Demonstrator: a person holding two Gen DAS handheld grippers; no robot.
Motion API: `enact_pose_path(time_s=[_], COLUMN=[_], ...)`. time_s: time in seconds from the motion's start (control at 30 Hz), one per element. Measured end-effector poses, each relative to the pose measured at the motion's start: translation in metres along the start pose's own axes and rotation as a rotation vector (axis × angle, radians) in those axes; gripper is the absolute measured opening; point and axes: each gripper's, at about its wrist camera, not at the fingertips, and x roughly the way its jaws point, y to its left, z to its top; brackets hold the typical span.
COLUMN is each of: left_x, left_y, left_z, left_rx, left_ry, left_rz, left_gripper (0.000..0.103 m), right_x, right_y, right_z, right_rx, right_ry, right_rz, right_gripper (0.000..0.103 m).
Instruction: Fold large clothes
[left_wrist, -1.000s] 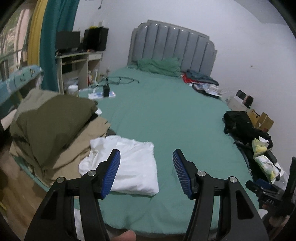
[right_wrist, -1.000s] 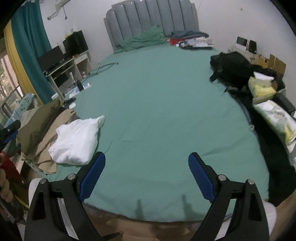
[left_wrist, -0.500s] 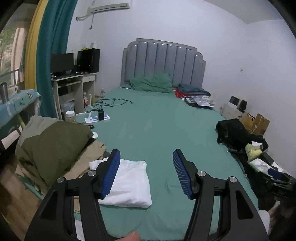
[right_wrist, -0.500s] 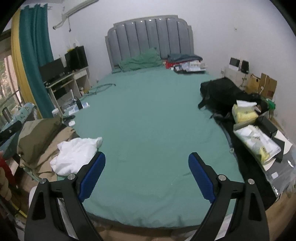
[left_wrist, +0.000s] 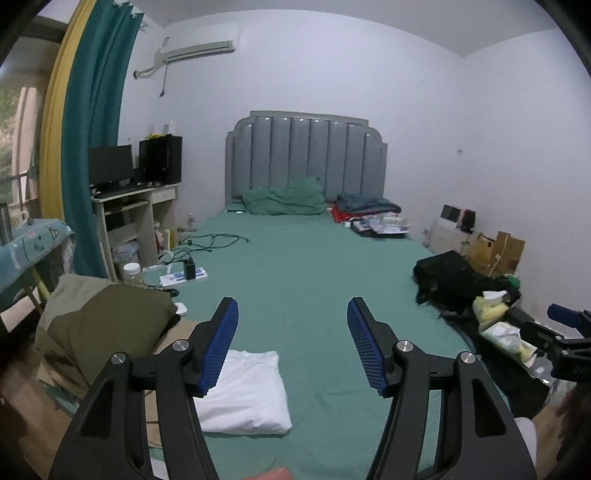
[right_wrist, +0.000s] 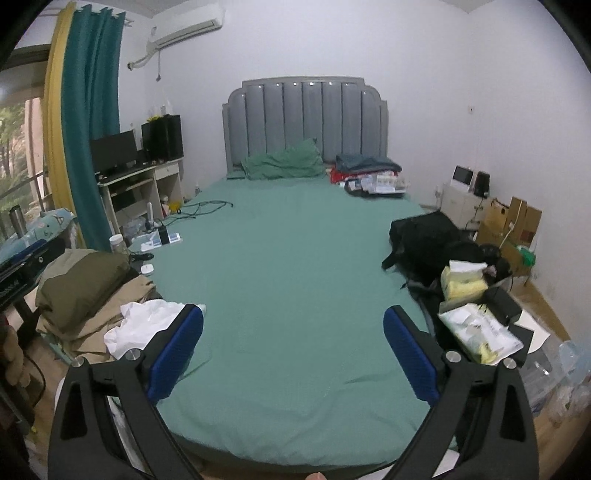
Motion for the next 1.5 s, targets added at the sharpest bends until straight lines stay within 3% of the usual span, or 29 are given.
enact_pose_path(time_s=[0.3,0.63,1.5], left_x=[-0.023,-0.022,-0.002], left_y=[-0.011,-0.001,0.026], left_z=[-0.001,-0.012,-0.029], left_rx=[0.029,0.006,-0.043], left_ry=[-0.041,-0.021,0.033], left_rz=[-0.027,-0.034,-0.007], left_gripper=[0.068,0.068,0.068], right_x=[-0.016,-0.012,0.018], right_y=[0.012,0.025,0.043], right_z=[0.005,0.000,-0.013], right_rx=[-0.021,-0.027,-0.033], right_ry=[-0.039,-0.056,0.015], right_rz=[0.020,0.044,0.076], right_gripper=[0.098,0.099,0.099])
